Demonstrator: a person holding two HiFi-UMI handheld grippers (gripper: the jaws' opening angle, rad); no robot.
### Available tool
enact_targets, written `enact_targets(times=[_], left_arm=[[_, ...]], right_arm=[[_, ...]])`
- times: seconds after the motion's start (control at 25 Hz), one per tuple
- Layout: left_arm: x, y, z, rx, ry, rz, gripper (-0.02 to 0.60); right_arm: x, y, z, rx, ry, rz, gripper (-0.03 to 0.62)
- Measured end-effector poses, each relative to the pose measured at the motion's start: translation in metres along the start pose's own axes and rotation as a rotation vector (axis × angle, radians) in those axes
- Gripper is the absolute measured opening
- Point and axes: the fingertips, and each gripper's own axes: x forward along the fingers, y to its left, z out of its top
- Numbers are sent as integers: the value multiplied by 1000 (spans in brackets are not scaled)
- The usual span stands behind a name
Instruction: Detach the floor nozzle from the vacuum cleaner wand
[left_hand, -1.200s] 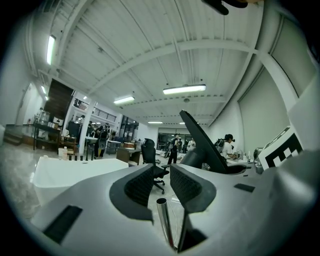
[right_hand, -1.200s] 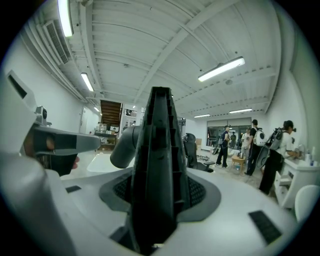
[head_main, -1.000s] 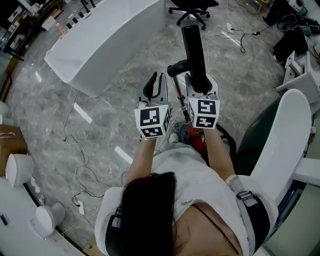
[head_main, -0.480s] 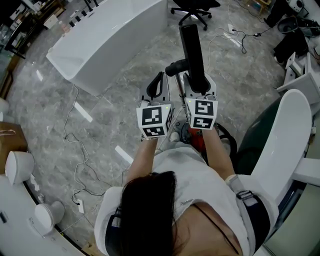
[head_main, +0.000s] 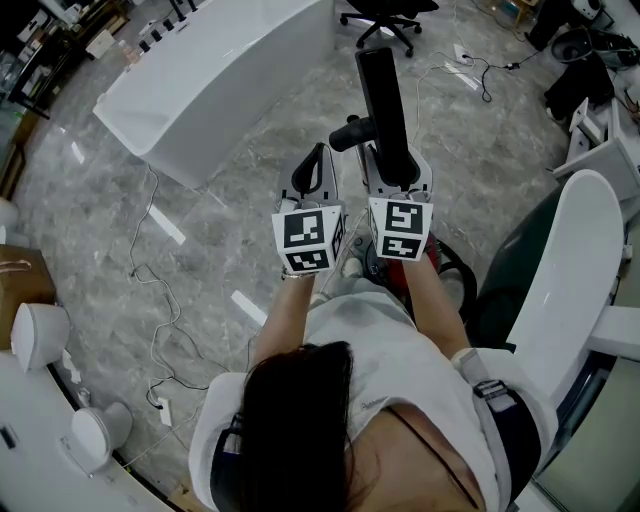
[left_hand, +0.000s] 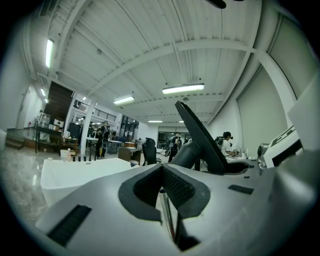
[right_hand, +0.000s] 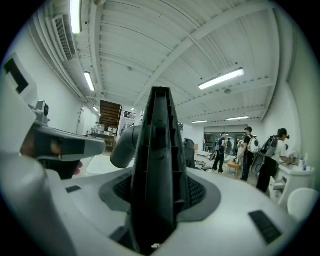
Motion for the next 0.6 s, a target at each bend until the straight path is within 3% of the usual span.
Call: enact_targets(times=[0.6], left_arm=[[-34,-1,-13,14,22,-18,5]], right_arm=[[-33,20,-6,16,19,-17,218]])
